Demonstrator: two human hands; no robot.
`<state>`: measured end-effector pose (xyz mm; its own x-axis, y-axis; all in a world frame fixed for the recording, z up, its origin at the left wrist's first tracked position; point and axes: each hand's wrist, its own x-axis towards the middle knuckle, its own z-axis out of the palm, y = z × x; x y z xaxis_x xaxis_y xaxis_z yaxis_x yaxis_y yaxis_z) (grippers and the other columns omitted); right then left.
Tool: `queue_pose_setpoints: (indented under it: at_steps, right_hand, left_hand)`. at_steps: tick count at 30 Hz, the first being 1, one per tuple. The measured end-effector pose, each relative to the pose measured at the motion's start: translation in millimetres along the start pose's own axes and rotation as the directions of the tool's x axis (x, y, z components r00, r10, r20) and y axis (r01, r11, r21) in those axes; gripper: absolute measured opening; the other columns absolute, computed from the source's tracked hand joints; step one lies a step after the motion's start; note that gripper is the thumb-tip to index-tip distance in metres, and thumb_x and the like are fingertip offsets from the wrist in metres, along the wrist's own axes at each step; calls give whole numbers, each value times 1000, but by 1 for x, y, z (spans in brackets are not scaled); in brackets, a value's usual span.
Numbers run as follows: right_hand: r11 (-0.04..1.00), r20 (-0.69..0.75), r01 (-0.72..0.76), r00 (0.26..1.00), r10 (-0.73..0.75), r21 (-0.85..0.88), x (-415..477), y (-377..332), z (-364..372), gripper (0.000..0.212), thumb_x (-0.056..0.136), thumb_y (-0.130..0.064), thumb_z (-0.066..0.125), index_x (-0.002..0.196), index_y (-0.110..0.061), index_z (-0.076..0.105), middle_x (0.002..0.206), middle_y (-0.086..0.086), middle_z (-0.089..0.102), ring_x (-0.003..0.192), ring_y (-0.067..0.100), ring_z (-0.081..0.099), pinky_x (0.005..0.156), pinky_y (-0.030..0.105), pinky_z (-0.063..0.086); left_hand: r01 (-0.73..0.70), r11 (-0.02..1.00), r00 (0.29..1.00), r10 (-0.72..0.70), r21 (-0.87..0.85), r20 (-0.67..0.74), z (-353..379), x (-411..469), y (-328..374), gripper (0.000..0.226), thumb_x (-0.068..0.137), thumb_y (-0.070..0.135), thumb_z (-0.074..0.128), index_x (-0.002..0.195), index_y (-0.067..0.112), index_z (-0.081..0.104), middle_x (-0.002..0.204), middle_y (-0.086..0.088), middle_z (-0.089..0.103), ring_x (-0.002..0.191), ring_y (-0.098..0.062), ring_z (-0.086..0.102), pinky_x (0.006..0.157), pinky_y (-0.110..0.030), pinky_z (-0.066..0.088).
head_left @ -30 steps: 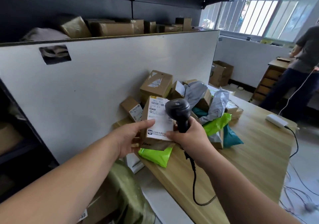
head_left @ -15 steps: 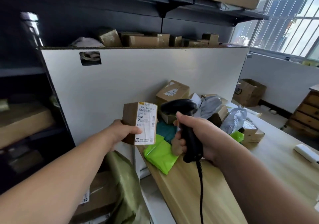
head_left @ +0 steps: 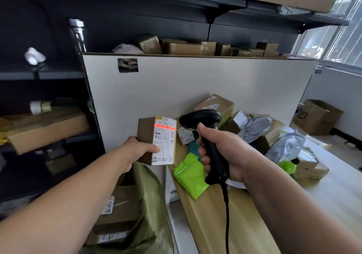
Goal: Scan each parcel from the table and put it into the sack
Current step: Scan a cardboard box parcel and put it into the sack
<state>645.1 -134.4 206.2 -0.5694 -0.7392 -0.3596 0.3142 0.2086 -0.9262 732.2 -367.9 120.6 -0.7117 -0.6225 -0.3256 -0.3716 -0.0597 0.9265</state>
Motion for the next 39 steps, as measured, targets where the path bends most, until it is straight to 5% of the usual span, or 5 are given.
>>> queue_pose_setpoints:
  at_steps: [14,22,32,36,39]
  right_hand:
    - [999,79,-27,996,30,-37,17,-2,50,41,85,-50,68,84,-11,55,60,5,54,46,17,49,45,27,45]
    - [997,105,-51,993,57,-54,30,-2,86,41,85,-50,67,79,-12,54,59,3,52,45,15,48,45,26,43]
    - [996,89,-31,995,39,-84,51,7,123,41,86,-49,68,93,-11,55,59,4,55,46,17,50,45,27,44]
    - [987,71,-31,997,43,-159,70,26,137,36,89,-43,67,96,-12,51,59,5,56,48,18,49,47,28,44]
    - [978,44,-87,994,97,-188,90,51,150,31,91,-39,66,88,-13,49,59,6,54,46,18,48,47,27,42]
  left_hand:
    - [57,996,996,-62,-75,-68,-53,3,-31,57,67,11,82,119,10,58,103,-7,72,95,-25,67,87,-39,53]
    - [65,988,989,-82,-139,-123,-92,5,-43,48,67,9,84,105,14,55,95,-5,71,87,-22,68,65,-31,52]
    - [107,981,987,-124,-162,-98,-126,12,-69,56,68,11,83,112,13,50,102,-8,69,94,-24,65,82,-40,53]
    - [181,964,979,-195,-195,-56,-136,17,-96,43,72,11,79,109,14,58,88,-4,74,79,-18,71,59,-27,51]
    - [284,935,954,-297,-212,-34,-140,24,-129,44,72,13,80,108,14,56,89,-6,74,82,-21,71,62,-32,54]
